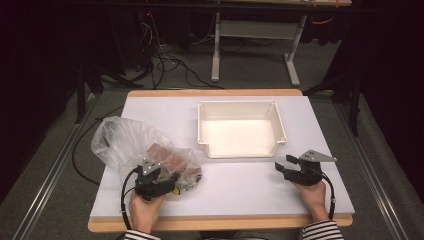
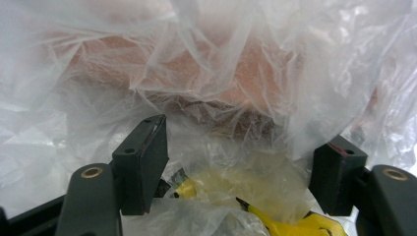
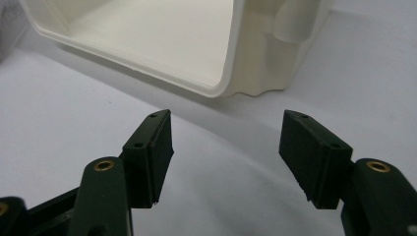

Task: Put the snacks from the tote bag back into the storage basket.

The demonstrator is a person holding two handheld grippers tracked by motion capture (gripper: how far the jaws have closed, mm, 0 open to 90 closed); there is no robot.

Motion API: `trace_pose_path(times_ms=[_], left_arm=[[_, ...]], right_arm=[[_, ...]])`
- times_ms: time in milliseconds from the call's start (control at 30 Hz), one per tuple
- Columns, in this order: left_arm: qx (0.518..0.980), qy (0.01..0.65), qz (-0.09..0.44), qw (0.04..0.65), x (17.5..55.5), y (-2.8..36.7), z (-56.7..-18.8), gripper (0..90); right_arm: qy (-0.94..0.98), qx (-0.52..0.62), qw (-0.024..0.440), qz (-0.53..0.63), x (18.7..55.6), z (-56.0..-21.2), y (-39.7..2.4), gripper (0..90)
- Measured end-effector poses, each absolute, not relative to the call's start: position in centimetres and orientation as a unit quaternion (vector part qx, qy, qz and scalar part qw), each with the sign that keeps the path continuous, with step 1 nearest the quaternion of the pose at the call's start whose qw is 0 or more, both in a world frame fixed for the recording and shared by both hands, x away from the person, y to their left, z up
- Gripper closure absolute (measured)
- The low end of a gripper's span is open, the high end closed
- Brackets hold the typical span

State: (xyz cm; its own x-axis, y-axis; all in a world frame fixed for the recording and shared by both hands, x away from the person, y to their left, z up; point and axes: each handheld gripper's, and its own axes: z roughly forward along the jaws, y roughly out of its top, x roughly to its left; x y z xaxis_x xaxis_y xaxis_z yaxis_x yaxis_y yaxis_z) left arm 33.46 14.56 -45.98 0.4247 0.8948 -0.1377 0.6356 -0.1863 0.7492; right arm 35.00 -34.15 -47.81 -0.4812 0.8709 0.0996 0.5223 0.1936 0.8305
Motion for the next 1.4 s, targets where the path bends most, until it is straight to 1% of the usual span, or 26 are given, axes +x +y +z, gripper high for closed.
trace_pose_path(times_ms=[300,367,400,433,500,533,567,600,633,667,733,767,833,1000,1100,1400], left_arm=[[0.780,0.493,0.165,0.347,33.5,13.5,-47.3,35.0],[0.787,0.489,0.164,0.340,33.5,13.3,-47.5,39.5],[0.791,0.484,0.166,0.335,33.5,13.1,-47.7,39.5],[0.796,0.476,0.176,0.331,33.4,13.0,-47.7,41.2],[0.799,0.472,0.178,0.328,33.4,12.9,-47.7,45.7],[0.799,0.472,0.178,0.327,33.4,12.9,-47.7,45.7],[0.800,0.471,0.177,0.327,33.4,12.9,-47.6,47.8],[0.801,0.469,0.176,0.328,33.4,13.0,-47.6,54.6],[0.802,0.467,0.178,0.326,33.4,12.9,-47.6,54.6],[0.809,0.458,0.174,0.326,33.4,12.9,-47.5,65.6],[0.816,0.446,0.174,0.324,33.3,12.6,-47.4,74.4],[0.816,0.446,0.174,0.324,33.3,12.6,-47.4,77.8],[0.819,0.441,0.177,0.323,33.2,12.4,-47.4,81.5],[0.818,0.436,0.158,0.341,33.0,12.4,-47.5,84.8],[0.821,0.428,0.155,0.343,32.8,12.1,-47.5,85.2],[0.849,0.371,0.135,0.350,32.2,8.4,-47.3,85.6]], right_arm=[[0.745,0.467,0.204,0.431,35.0,-47.8,-34.1,37.7],[0.745,0.467,0.204,0.430,35.0,-47.8,-34.1,37.7],[0.745,0.467,0.205,0.430,35.0,-47.8,-34.1,37.7],[0.745,0.467,0.205,0.430,35.0,-47.8,-34.1,37.7],[0.745,0.467,0.204,0.431,35.0,-47.8,-34.1,37.7],[0.745,0.468,0.204,0.430,35.0,-47.8,-34.1,37.7],[0.745,0.468,0.204,0.430,35.0,-47.8,-34.1,37.7],[0.745,0.468,0.204,0.430,35.0,-47.8,-34.1,37.7],[0.745,0.468,0.204,0.430,35.0,-47.8,-34.1,37.7],[0.744,0.468,0.204,0.430,35.0,-47.8,-34.1,37.7],[0.744,0.468,0.205,0.430,35.0,-47.8,-34.1,37.6],[0.744,0.468,0.205,0.430,35.0,-47.8,-34.1,37.6],[0.745,0.467,0.205,0.430,35.0,-47.8,-34.1,37.3],[0.745,0.467,0.206,0.430,34.9,-47.8,-34.1,37.1],[0.745,0.468,0.206,0.429,34.9,-47.8,-34.1,37.1],[0.746,0.466,0.207,0.427,35.0,-47.8,-34.1,37.1]])
